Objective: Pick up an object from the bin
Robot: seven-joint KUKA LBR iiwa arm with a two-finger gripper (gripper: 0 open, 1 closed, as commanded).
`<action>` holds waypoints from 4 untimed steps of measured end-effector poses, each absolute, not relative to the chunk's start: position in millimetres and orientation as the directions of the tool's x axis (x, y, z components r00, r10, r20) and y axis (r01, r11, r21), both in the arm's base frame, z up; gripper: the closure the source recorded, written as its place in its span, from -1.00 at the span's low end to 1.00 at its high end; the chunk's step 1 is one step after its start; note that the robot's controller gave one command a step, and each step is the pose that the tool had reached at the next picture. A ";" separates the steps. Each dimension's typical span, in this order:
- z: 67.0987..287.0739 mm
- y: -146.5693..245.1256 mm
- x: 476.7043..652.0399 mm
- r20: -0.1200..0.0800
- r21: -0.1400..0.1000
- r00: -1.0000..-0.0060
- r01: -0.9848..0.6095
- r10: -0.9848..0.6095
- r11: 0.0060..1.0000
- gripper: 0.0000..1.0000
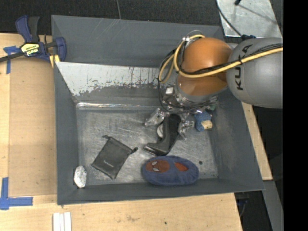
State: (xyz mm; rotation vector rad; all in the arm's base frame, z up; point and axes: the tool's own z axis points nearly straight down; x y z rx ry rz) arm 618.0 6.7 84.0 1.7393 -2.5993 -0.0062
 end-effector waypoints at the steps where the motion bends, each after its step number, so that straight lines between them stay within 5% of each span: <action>1: 84.0 9.1 629.5 0.002 -0.002 -0.212 -0.977 -0.977 0.212 -1.00; 2: 74.3 0.6 624.0 -0.004 -0.010 0.044 -0.999 -0.999 -0.044 -1.00; 3: 75.5 1.4 624.5 -0.005 -0.009 0.043 -0.999 -0.999 -0.043 1.00; 4: 230.4 -51.5 610.6 0.001 -0.005 0.125 -0.992 -0.992 -0.125 1.00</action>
Offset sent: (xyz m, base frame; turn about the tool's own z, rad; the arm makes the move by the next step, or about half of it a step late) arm 0.0099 0.0038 -0.0041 -0.1799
